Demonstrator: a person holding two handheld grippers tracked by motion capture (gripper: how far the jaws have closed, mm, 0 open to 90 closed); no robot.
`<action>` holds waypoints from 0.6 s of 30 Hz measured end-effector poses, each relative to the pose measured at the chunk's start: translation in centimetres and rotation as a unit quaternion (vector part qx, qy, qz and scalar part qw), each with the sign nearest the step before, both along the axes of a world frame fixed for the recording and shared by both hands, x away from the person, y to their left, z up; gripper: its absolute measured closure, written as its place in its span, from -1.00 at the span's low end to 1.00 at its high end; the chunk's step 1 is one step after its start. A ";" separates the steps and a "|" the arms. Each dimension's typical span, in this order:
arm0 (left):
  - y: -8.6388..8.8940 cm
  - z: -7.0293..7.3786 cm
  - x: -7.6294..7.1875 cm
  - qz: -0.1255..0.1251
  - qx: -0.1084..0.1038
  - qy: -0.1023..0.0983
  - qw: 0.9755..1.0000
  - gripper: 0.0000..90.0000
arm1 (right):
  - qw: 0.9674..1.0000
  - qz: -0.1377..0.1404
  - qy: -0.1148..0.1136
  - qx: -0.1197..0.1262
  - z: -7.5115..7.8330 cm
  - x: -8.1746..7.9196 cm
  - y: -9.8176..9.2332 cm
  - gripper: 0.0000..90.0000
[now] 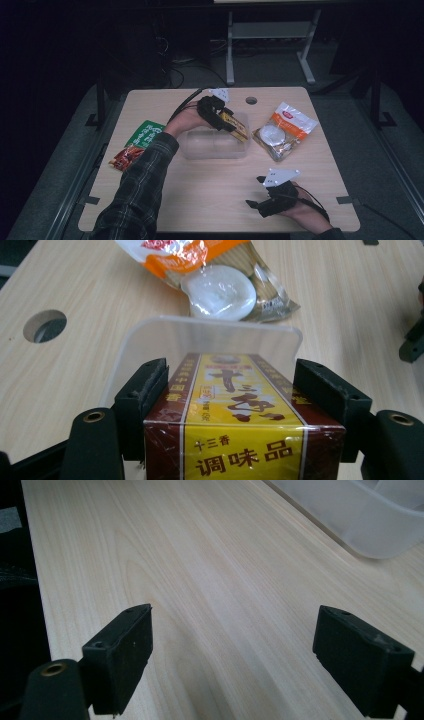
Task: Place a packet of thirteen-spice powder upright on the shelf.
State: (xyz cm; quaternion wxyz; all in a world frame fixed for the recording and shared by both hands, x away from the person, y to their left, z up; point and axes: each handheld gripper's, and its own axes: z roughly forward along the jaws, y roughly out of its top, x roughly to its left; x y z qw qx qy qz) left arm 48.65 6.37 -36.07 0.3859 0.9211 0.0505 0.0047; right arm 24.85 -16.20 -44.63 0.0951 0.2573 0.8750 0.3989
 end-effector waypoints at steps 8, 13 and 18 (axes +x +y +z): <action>-0.8 0.1 0.1 0.000 -0.016 0.000 1.000 -0.31 | 1.000 0.001 0.002 0.001 0.0 0.0 0.0 -0.64; -1.3 0.0 0.3 0.001 -0.023 0.000 1.000 -0.31 | 1.000 0.005 0.000 -0.001 -0.1 0.0 0.1 -0.64; -1.8 0.0 0.4 0.000 -0.026 -0.001 1.000 -0.31 | 1.000 0.007 0.002 0.000 -0.1 0.0 0.1 -0.65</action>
